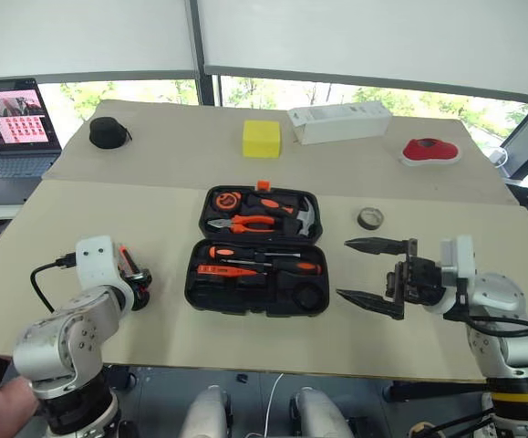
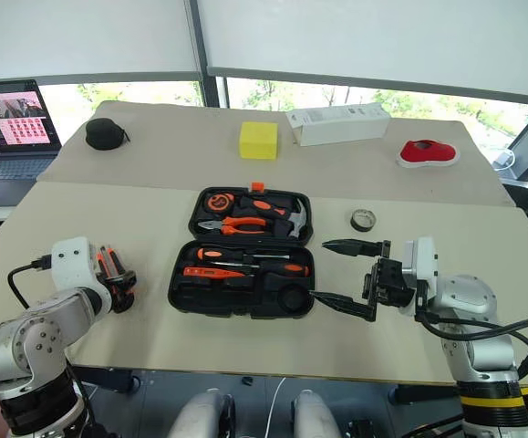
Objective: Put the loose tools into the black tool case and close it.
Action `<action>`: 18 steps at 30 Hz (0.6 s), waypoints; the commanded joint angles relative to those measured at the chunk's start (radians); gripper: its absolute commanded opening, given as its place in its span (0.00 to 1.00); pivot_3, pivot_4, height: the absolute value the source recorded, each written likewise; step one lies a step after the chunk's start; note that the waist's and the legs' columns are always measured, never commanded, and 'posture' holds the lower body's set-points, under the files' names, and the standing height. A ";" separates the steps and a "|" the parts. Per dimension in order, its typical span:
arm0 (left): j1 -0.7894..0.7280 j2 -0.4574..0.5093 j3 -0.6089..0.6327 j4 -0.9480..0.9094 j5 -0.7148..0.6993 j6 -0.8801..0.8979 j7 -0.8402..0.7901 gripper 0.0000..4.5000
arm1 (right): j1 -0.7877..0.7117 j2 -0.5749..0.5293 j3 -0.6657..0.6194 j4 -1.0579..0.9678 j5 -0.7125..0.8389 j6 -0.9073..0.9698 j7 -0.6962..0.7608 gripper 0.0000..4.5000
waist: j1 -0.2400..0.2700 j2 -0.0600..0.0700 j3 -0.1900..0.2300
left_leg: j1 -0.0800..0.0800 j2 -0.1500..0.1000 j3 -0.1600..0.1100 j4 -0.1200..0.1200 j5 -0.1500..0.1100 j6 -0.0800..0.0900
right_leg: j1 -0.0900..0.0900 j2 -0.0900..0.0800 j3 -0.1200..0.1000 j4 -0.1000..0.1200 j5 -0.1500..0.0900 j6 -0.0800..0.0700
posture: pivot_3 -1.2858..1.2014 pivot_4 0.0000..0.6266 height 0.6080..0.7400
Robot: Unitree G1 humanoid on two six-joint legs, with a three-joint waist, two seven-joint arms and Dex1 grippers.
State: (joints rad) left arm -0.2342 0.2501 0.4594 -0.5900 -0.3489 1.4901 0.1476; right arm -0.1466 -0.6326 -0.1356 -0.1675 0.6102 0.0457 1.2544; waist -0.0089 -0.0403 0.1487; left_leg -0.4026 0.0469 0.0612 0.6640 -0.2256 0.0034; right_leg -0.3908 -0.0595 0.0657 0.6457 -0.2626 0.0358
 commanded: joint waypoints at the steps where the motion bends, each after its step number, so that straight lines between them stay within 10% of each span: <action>1: 0.039 0.004 -0.025 0.016 0.007 -0.019 -0.053 0.46 | -0.010 -0.006 -0.020 -0.023 0.022 0.008 -0.007 1.00 | 0.000 0.000 0.000 | 0.000 0.000 0.000 0.000 0.000 0.000 | 0.000 0.000 0.000 0.000 0.000 0.000 | 0.52 0.24 1.00; 6: 0.121 0.218 0.032 0.002 -0.138 -0.391 -0.500 0.39 | 0.028 -0.017 -0.041 -0.050 0.031 0.026 -0.017 1.00 | -0.002 -0.002 0.001 | -0.002 0.001 0.000 0.000 0.000 0.000 | -0.003 0.001 0.000 0.000 0.000 -0.001 | 0.52 0.24 1.00; 10: 0.220 0.509 -0.037 0.059 -0.193 -0.832 -1.154 0.39 | 0.066 -0.049 -0.059 -0.066 0.035 0.039 -0.003 1.00 | -0.002 -0.003 0.002 | -0.008 0.002 0.003 -0.001 0.000 -0.001 | -0.011 -0.001 -0.001 0.001 -0.001 -0.003 | 0.52 0.24 1.00; 14: 0.108 0.735 -0.304 0.144 -0.107 -1.017 -1.474 0.39 | 0.054 -0.058 -0.079 -0.046 0.027 0.040 -0.023 1.00 | 0.004 0.001 0.002 | -0.008 0.003 0.005 -0.002 0.000 0.000 | -0.012 -0.003 -0.001 -0.001 -0.004 -0.008 | 0.52 0.24 1.00; 18: -0.160 0.702 -0.608 0.237 0.047 -1.079 -1.532 0.39 | 0.106 -0.105 -0.098 -0.088 0.047 0.094 -0.006 1.00 | 0.019 0.002 0.003 | -0.010 0.001 0.012 -0.003 0.001 0.001 | -0.012 -0.001 0.000 -0.002 -0.002 -0.005 | 0.52 0.24 1.00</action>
State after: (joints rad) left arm -0.3231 0.9688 -0.0517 -0.3858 -0.3741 0.4445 -1.3663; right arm -0.0599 -0.7108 -0.1964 -0.2105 0.6249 0.1186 1.2386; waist 0.0106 -0.0387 0.1516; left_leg -0.4145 0.0487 0.0739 0.6616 -0.2242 0.0051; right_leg -0.4039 -0.0591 0.0658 0.6425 -0.2633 0.0334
